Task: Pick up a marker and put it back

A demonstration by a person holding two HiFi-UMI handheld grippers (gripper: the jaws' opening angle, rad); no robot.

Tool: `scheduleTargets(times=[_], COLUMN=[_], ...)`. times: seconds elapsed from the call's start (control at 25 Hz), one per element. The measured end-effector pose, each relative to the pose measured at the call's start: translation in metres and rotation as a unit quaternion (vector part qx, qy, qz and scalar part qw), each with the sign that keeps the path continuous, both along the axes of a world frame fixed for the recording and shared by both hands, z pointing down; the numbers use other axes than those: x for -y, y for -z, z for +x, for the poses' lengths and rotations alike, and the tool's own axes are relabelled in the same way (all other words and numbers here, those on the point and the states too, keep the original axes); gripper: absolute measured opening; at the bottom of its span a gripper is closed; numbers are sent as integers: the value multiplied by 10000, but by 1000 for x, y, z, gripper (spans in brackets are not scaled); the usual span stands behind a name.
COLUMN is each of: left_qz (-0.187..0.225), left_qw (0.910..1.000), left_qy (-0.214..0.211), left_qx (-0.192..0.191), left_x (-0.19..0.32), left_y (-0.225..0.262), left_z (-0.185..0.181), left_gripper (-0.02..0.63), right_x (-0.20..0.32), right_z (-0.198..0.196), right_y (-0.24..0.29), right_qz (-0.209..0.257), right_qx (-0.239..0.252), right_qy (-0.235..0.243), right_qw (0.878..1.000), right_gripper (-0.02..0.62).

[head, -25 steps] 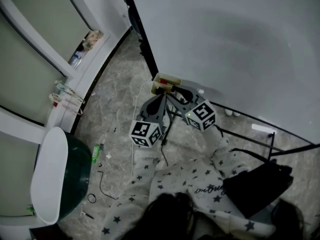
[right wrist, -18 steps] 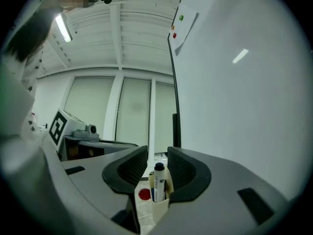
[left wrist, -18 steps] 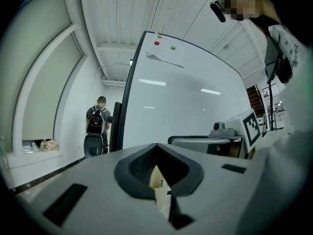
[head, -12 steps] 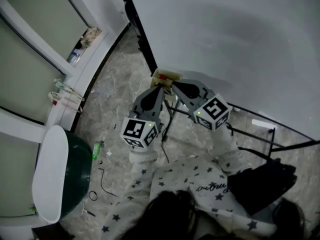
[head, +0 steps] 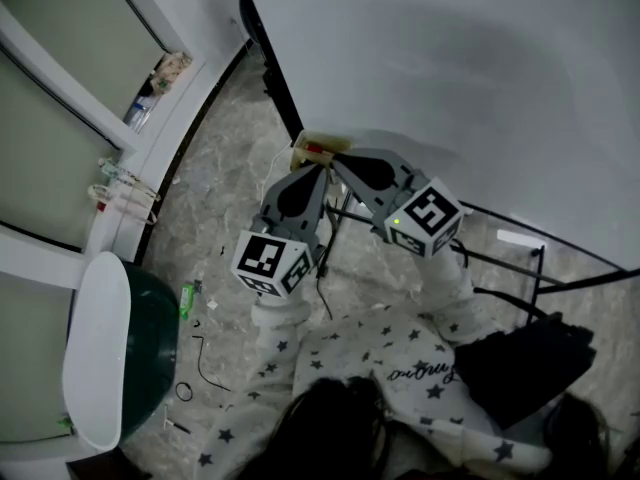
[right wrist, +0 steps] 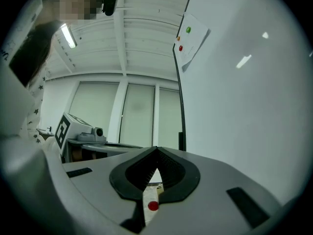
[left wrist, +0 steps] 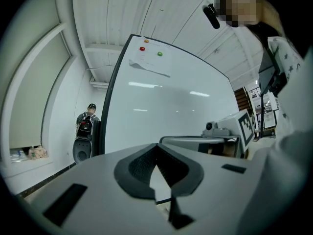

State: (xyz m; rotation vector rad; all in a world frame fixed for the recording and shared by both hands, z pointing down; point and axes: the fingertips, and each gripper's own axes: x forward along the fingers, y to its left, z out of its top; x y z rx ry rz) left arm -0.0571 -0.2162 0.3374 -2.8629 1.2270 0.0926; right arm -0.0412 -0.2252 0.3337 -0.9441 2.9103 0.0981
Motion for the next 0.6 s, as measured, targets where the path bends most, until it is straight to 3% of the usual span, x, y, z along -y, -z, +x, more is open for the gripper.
scheduleTargets(times=[0.6], left_qz=[30], left_qw=[10000], left_qy=[-74], left_qx=[-27], left_x=[-1], left_y=[2], left_z=[4], left_gripper=[2], right_x=[5], right_z=[3], right_y=[-7], right_qz=[-30], right_qx=[-47], right_qy=[-87], right_qw=[9999], right_gripper=[6])
